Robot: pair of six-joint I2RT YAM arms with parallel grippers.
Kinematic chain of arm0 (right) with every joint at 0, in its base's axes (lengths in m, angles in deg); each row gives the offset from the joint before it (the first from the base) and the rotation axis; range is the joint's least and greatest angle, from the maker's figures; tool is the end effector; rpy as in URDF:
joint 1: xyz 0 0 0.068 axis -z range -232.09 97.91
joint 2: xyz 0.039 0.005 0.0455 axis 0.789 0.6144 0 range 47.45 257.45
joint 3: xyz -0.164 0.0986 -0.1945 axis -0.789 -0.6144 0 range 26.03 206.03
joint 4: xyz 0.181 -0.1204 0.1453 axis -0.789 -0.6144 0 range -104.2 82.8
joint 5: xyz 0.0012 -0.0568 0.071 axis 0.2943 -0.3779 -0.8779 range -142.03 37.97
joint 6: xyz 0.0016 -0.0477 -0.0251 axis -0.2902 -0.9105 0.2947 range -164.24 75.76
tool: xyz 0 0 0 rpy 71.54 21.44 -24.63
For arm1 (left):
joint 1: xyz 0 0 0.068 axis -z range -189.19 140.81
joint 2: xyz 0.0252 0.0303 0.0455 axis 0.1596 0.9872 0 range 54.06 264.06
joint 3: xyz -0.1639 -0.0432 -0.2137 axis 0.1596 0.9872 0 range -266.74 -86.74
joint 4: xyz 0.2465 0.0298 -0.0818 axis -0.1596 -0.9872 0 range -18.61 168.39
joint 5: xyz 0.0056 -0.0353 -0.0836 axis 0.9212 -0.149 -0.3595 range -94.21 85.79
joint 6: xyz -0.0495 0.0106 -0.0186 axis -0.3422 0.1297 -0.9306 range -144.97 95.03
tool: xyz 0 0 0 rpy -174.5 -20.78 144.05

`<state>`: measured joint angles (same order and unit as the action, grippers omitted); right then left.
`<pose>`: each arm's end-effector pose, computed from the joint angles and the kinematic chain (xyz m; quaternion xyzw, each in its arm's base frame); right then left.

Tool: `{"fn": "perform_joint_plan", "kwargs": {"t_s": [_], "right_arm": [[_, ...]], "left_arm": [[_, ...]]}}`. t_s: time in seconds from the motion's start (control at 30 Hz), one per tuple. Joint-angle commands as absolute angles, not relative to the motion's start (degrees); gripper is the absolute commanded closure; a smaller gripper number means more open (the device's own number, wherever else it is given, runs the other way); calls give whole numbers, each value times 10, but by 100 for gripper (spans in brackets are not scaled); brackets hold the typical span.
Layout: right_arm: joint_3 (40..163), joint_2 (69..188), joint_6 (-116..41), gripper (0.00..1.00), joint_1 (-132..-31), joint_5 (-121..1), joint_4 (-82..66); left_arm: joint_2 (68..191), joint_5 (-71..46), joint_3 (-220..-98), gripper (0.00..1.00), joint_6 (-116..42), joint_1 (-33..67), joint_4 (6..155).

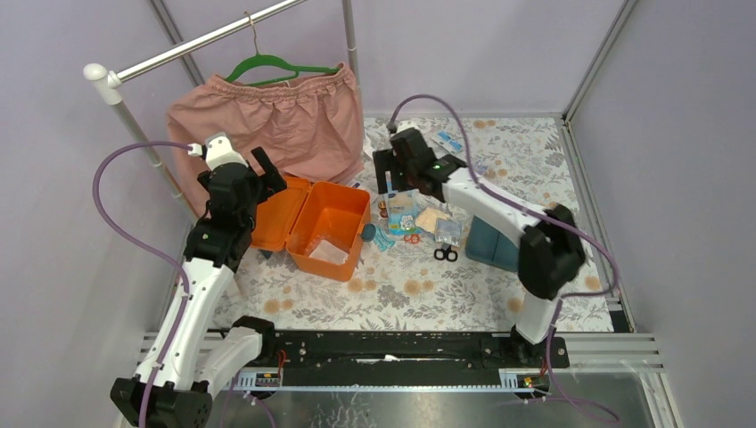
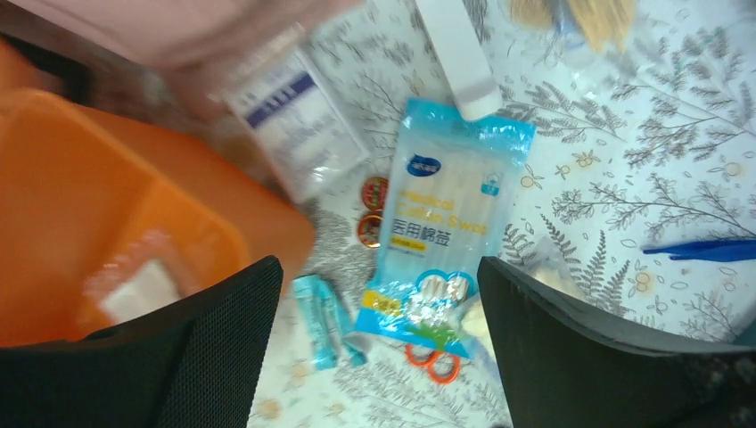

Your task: Organize the medicine kit

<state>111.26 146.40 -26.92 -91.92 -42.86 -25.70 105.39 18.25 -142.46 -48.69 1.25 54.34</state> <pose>0.3152 0.2554 0.3163 -0.1325 0.8635 0.1689 0.4564 0.1947 -0.0221 0.3621 -0.2042 0.7834 -0.0137 0.5868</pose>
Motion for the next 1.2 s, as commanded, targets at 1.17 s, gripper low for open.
{"fn": "perform_joint_plan", "kwargs": {"t_s": [1.17], "right_arm": [[1152,1725,-290,53,-797,-576,-291]], "left_arm": [[1062,161,-1418,1,-487,7,563]]}}
